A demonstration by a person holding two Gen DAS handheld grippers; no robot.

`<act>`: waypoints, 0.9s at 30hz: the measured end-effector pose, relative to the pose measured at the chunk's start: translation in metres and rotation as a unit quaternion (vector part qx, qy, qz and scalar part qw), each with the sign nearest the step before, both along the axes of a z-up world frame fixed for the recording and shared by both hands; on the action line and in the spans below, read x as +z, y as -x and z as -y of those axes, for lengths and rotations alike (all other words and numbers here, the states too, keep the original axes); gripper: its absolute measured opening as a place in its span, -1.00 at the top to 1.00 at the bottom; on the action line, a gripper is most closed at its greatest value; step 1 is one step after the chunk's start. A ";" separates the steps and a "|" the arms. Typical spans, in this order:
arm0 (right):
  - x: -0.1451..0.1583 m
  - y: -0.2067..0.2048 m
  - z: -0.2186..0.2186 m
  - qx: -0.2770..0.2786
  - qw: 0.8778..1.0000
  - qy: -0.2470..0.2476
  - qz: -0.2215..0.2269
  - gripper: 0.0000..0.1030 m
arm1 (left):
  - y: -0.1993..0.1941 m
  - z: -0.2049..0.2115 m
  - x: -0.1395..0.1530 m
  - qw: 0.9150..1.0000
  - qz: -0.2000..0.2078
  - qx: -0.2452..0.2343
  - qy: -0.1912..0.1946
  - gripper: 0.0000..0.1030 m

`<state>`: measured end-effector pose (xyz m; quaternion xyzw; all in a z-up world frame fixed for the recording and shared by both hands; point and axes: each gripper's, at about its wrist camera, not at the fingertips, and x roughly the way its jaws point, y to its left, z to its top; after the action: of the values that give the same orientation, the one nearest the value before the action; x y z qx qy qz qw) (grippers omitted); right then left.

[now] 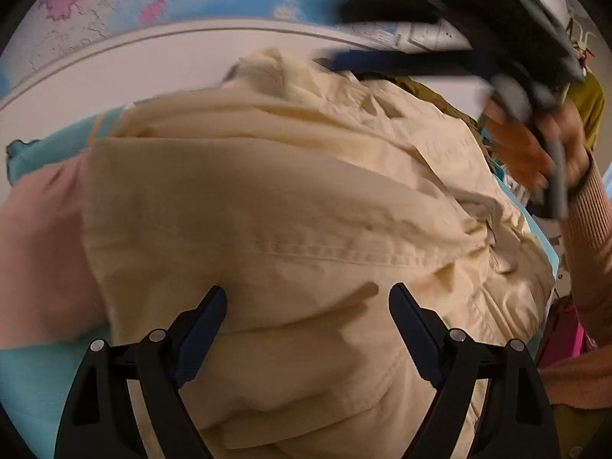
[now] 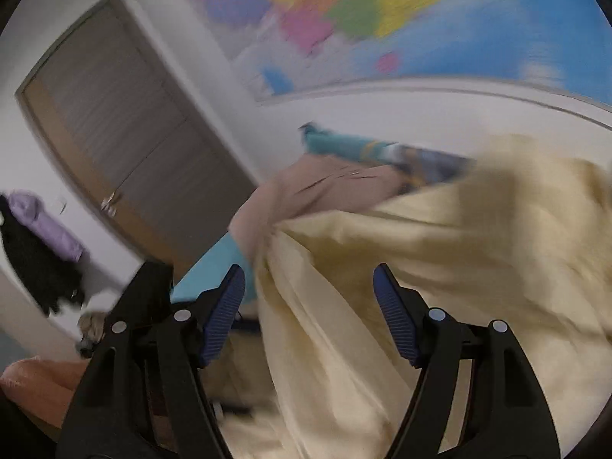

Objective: Fold large clothes

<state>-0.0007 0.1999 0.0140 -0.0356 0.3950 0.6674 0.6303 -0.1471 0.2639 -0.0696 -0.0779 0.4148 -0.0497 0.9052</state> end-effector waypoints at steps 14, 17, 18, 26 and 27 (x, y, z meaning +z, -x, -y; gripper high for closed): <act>0.000 -0.052 0.009 -0.064 0.996 -0.030 -0.062 0.98 | 0.012 -0.007 -0.028 0.999 0.007 -0.023 0.044 -0.62; -0.031 -0.068 0.018 -0.081 0.993 0.029 -0.079 0.89 | 0.012 -0.008 -0.033 0.998 -0.004 -0.016 0.055 -0.62; -0.033 -0.068 0.021 -0.084 0.993 0.036 -0.073 0.82 | 0.013 -0.007 -0.032 0.998 0.000 -0.019 0.054 -0.62; -0.002 -0.037 -0.035 -0.016 0.999 0.045 0.019 -0.24 | 0.011 -0.009 -0.028 0.999 -0.008 -0.016 0.051 -0.63; -0.005 -0.033 -0.048 -0.010 0.997 0.064 0.036 -0.20 | 0.011 -0.007 -0.028 0.999 -0.008 -0.015 0.048 -0.63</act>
<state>0.0327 0.2475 0.0088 -0.0961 0.4145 0.6328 0.6469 -0.1581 0.2705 -0.0975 -0.1151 0.4207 -0.0826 0.8961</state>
